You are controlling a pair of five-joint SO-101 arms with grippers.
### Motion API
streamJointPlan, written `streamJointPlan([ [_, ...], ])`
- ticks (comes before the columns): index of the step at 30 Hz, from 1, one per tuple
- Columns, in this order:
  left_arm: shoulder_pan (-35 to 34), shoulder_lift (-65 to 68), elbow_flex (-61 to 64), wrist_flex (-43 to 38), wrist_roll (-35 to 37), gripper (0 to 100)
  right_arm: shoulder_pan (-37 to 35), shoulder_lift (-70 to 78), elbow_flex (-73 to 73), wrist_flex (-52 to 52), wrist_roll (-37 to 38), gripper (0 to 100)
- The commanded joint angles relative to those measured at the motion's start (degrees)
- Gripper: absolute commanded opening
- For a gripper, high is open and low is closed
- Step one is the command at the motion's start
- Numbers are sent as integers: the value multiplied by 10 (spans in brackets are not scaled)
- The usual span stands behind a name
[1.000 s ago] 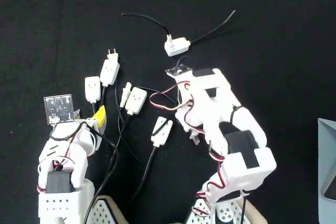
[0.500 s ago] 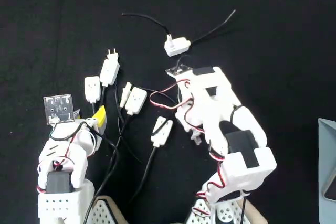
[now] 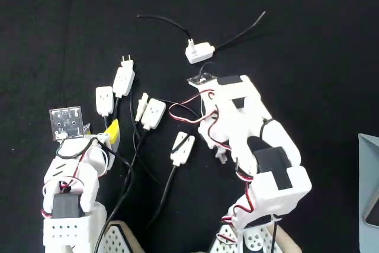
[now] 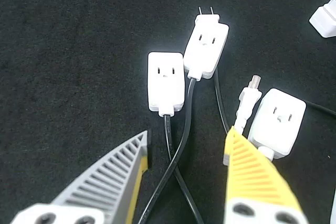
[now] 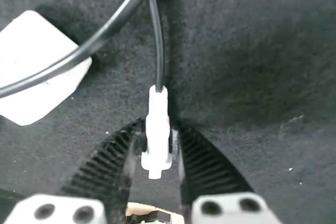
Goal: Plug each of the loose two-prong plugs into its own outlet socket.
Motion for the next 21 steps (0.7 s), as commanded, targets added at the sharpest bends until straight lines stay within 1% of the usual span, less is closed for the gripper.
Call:
streamJointPlan([
  [1, -3, -1, -7, -13, -4, 234, -9, -24, -22, 7, -12, 74],
  [11, -3, -1, -7, -13, -4, 234, -6, -27, -37, 8, -11, 70],
  [12, -3, -1, -7, -13, -4, 234, -5, -27, -41, 9, -11, 63],
  [14, -3, -1, -7, -13, -4, 234, -7, -27, -44, 9, -11, 15],
  [16, -3, -1, -6, -13, -4, 234, -9, -27, -46, 9, -11, 16],
  [21, -3, -1, -6, -13, -4, 234, -9, -47, -69, 56, -9, 11],
])
